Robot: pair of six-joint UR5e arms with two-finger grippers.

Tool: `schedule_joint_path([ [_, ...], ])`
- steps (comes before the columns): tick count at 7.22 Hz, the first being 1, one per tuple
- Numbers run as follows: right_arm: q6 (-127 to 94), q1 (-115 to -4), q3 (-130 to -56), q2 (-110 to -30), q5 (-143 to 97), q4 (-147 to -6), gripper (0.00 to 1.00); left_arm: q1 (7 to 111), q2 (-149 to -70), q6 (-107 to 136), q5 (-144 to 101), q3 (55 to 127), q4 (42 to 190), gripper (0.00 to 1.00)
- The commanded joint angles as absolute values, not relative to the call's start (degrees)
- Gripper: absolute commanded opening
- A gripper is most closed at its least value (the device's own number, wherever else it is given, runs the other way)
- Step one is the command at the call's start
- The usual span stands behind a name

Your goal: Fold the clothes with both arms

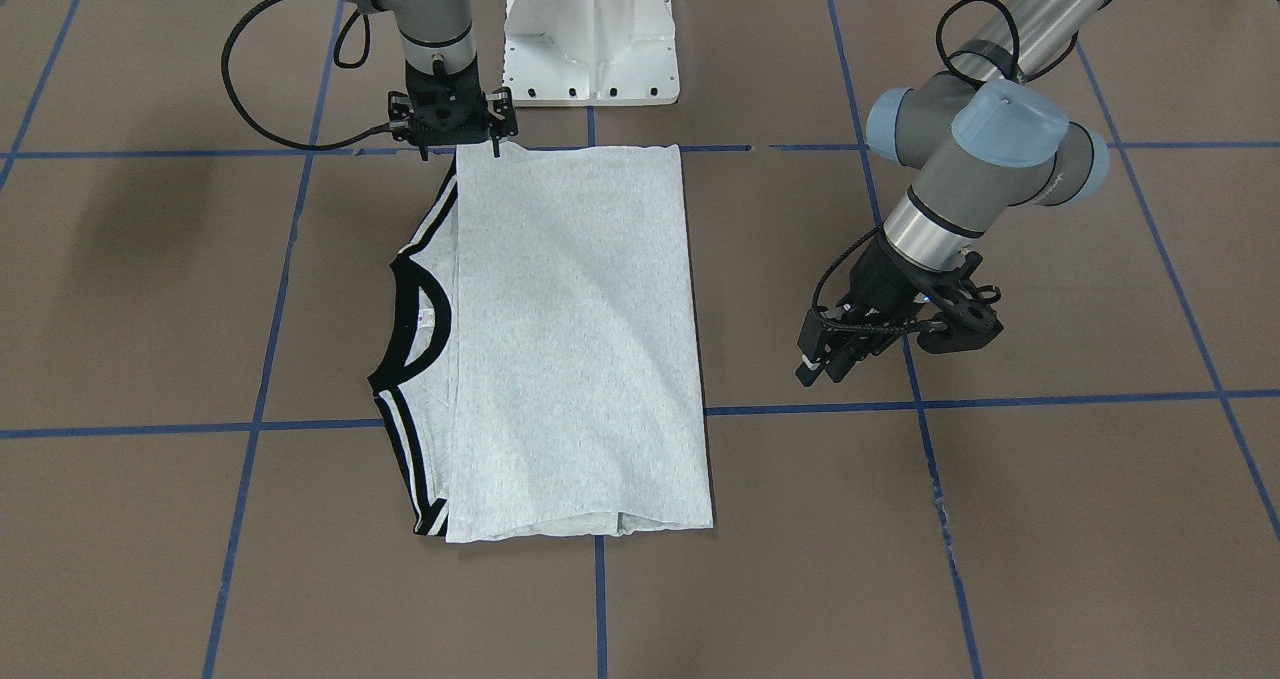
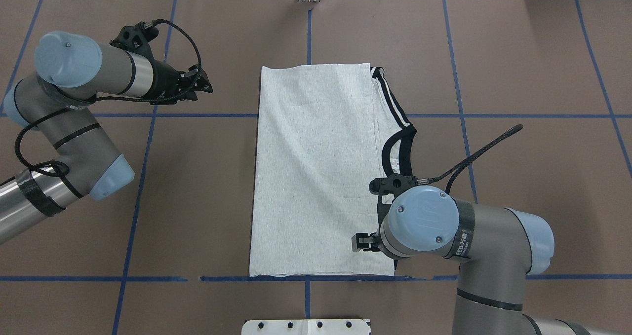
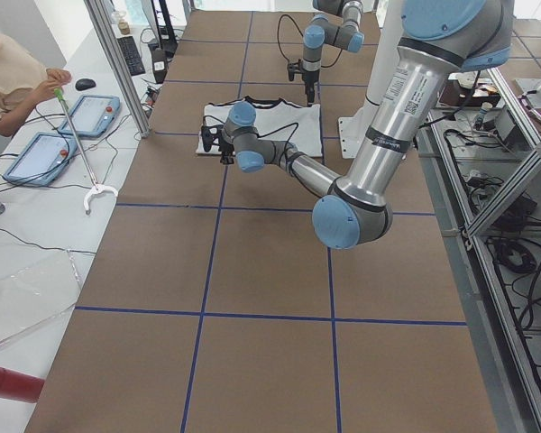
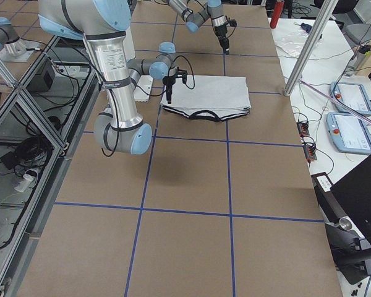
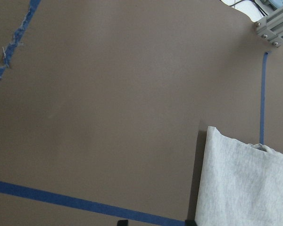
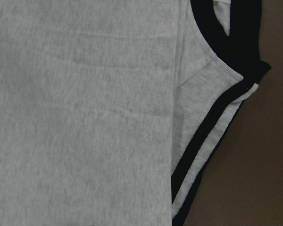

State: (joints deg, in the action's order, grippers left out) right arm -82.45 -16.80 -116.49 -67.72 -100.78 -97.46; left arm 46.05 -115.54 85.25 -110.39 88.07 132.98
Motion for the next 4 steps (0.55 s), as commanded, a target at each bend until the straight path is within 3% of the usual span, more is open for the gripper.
schedule_joint_path([
  [1,-110.7,-16.2,-116.8,-68.4,-97.6,-92.0,1.0,46.1,-115.6,85.1,-110.4,88.0,133.0,0.5],
  [4,-128.0,-10.5,-116.7,-69.5,-88.6,-92.0,0.96,46.0,-115.7,84.8,-110.3,88.1,133.1,0.5],
])
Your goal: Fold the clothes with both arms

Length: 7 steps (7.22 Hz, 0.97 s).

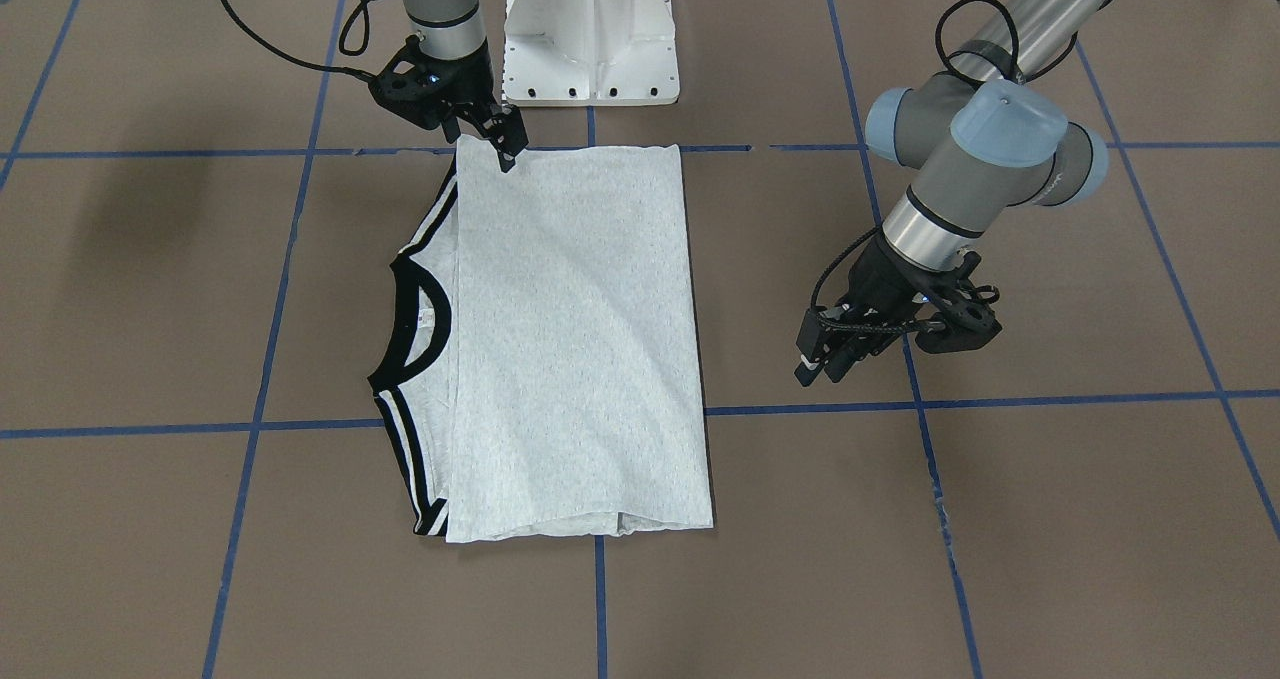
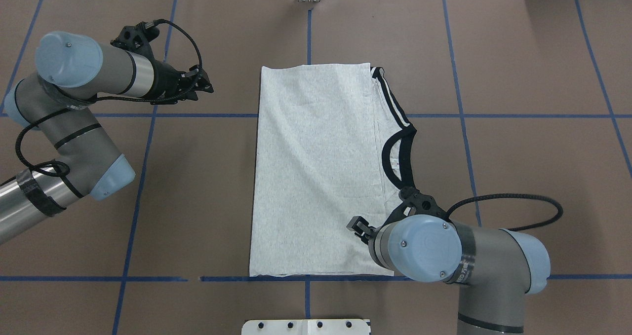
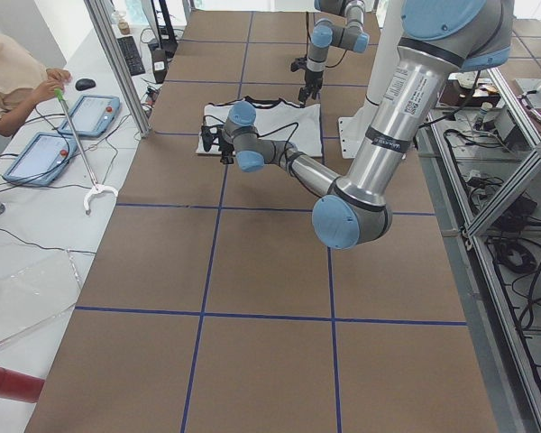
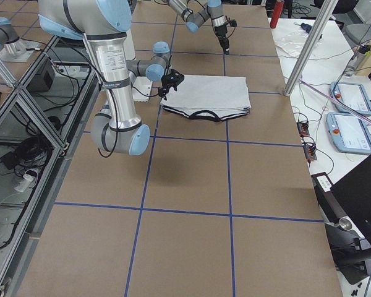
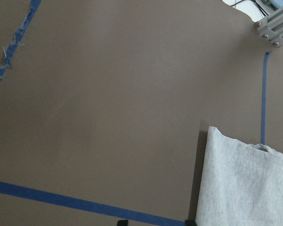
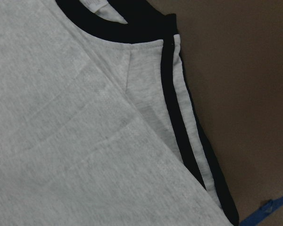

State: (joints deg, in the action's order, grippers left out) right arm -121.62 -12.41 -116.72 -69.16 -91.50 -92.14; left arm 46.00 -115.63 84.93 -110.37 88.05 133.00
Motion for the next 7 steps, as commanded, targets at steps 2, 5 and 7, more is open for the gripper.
schedule_joint_path([
  [2,-131.7,-8.8,-116.8,-71.3,-87.6,-92.0,0.92,45.9,-115.9,84.7,-110.2,88.0,133.2,0.5],
  [5,-132.2,-7.8,-115.8,-72.0,-87.7,-92.0,0.91,45.9,-116.4,84.7,-110.2,88.2,133.2,0.5],
  [7,-132.5,-7.3,-115.3,-71.1,-87.8,-92.0,0.82,45.9,-116.4,84.7,-110.2,88.2,133.2,0.5],
])
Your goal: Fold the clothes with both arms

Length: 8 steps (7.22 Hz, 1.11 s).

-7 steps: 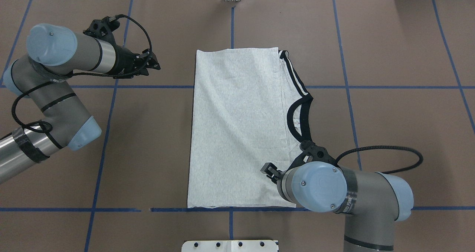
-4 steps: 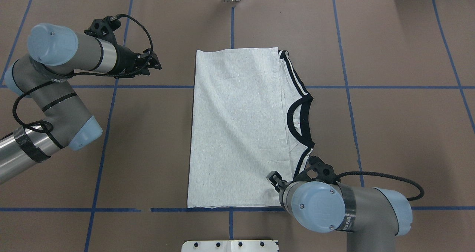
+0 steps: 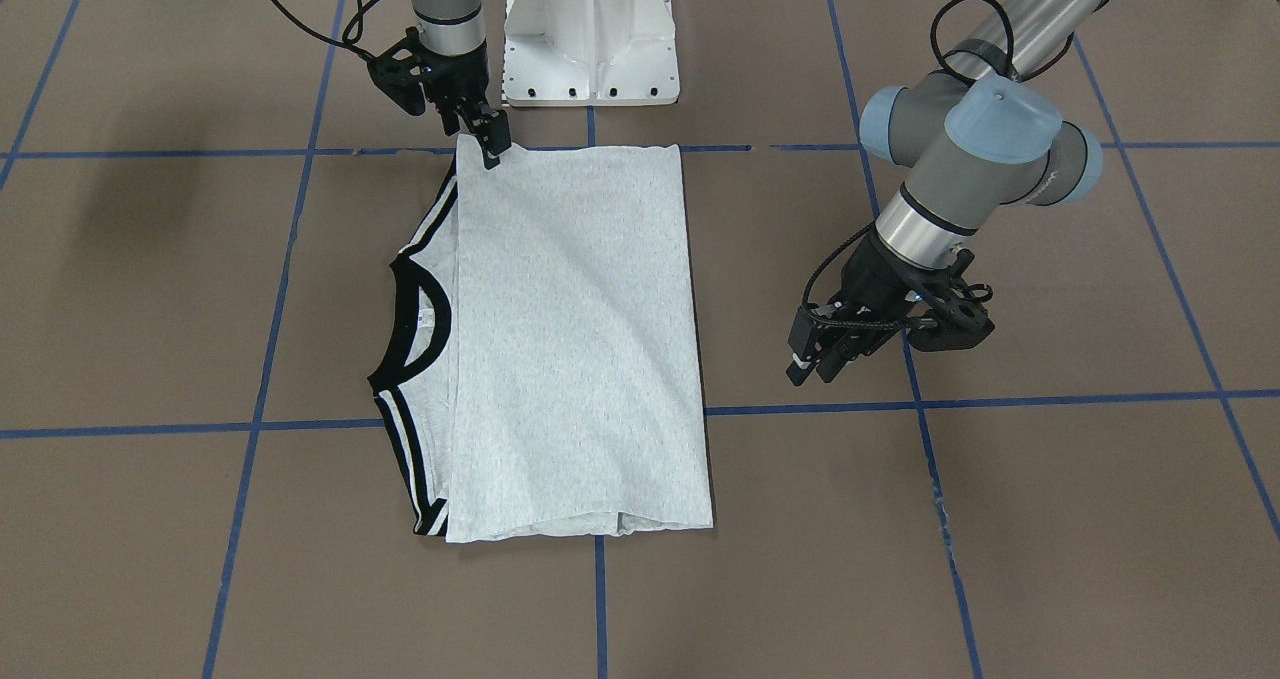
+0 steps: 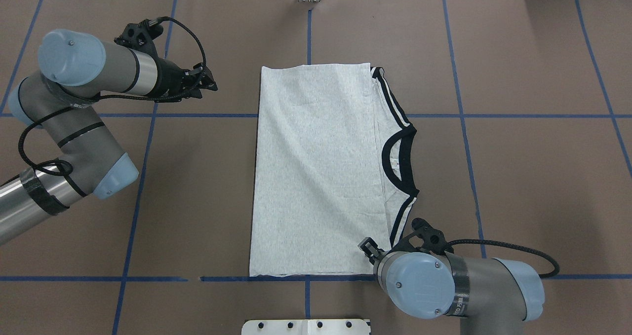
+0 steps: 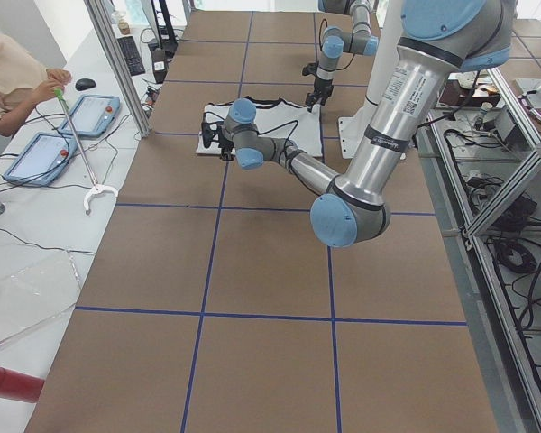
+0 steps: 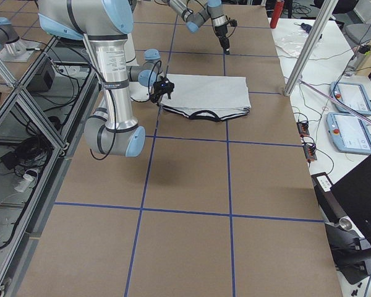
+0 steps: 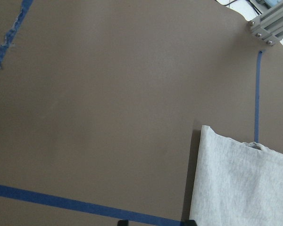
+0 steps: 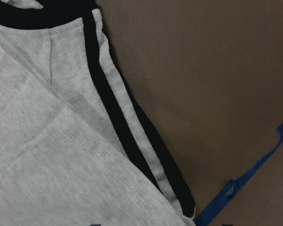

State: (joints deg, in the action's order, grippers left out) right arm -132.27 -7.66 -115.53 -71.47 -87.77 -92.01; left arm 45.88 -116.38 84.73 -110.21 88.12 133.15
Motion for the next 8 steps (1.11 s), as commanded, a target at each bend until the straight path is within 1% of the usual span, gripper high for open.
schedule_joint_path([
  [1,-132.5,-6.9,-115.2,-71.2,-87.8,-91.9,0.81,45.9,-116.4,84.7,-110.2,88.2,133.2,0.5],
  [3,-131.8,-7.3,-114.9,-71.2,-87.6,-91.9,0.77,46.0,-116.2,84.7,-110.2,88.2,133.2,0.5],
  [5,-131.9,-7.5,-114.4,-71.0,-87.7,-91.9,0.76,46.0,-116.0,84.7,-110.2,88.2,133.1,0.5],
  [6,-132.0,-7.5,-114.3,-70.8,-87.7,-91.9,0.69,46.1,-115.9,84.7,-110.2,88.2,133.1,0.49],
  [7,-132.1,-7.5,-114.3,-70.9,-87.7,-91.9,0.61,46.0,-115.8,84.7,-110.2,88.3,133.1,0.49],
  [8,-132.4,-7.5,-114.5,-70.8,-87.7,-91.9,0.33,46.0,-115.8,84.7,-110.2,88.3,133.1,0.49],
])
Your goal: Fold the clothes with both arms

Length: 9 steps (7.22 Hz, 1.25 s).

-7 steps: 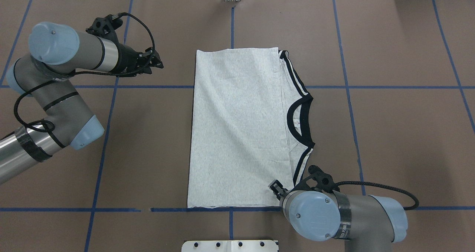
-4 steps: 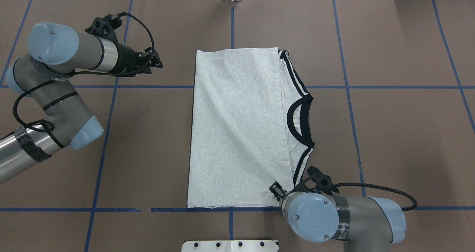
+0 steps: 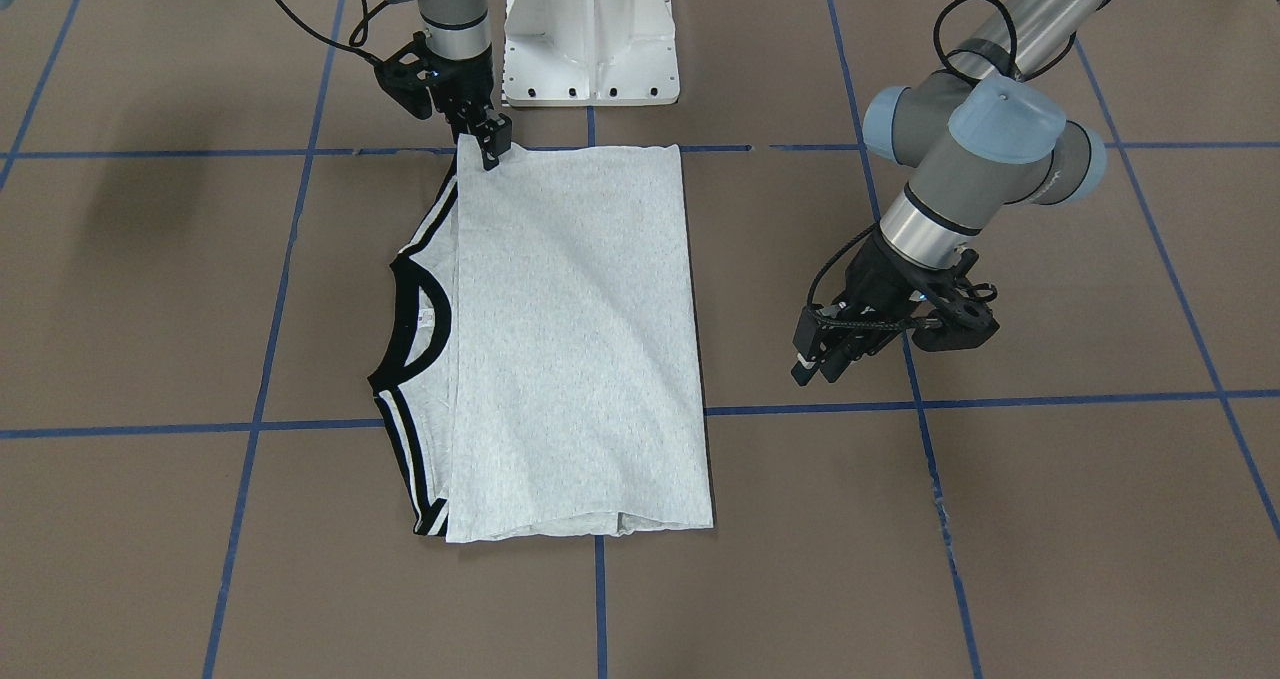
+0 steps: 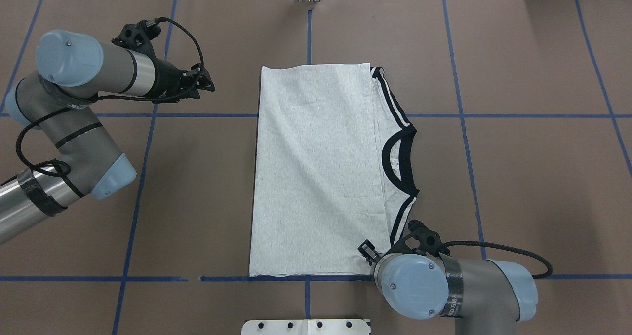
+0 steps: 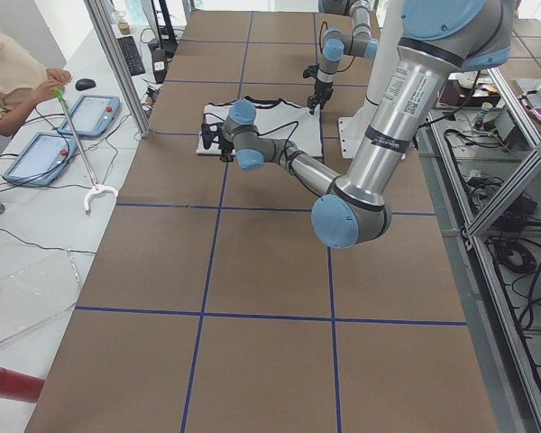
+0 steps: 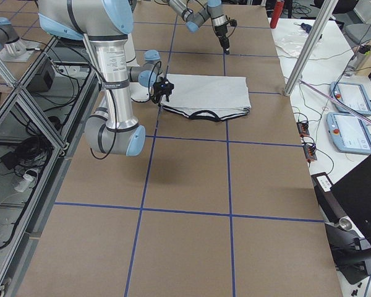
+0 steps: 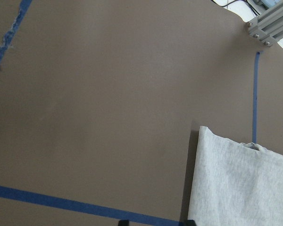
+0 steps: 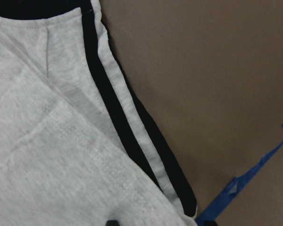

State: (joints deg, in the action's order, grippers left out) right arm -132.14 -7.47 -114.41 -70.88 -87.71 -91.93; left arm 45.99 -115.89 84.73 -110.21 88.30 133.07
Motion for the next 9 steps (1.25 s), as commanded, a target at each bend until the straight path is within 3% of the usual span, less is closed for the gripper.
schedule_joint_path([
  [1,-132.0,-7.6,-114.4,-70.8,-87.7,-91.9,0.0,46.1,-115.8,84.7,-110.3,88.3,133.1,0.49],
  [7,-132.0,-8.3,-116.0,-71.4,-88.5,-88.1,0.0,46.3,-115.2,85.2,-110.4,90.4,133.0,0.49],
  [9,-132.0,-8.3,-117.1,-71.6,-88.6,-88.4,0.0,43.4,-109.5,92.9,-111.0,98.3,133.1,0.49],
])
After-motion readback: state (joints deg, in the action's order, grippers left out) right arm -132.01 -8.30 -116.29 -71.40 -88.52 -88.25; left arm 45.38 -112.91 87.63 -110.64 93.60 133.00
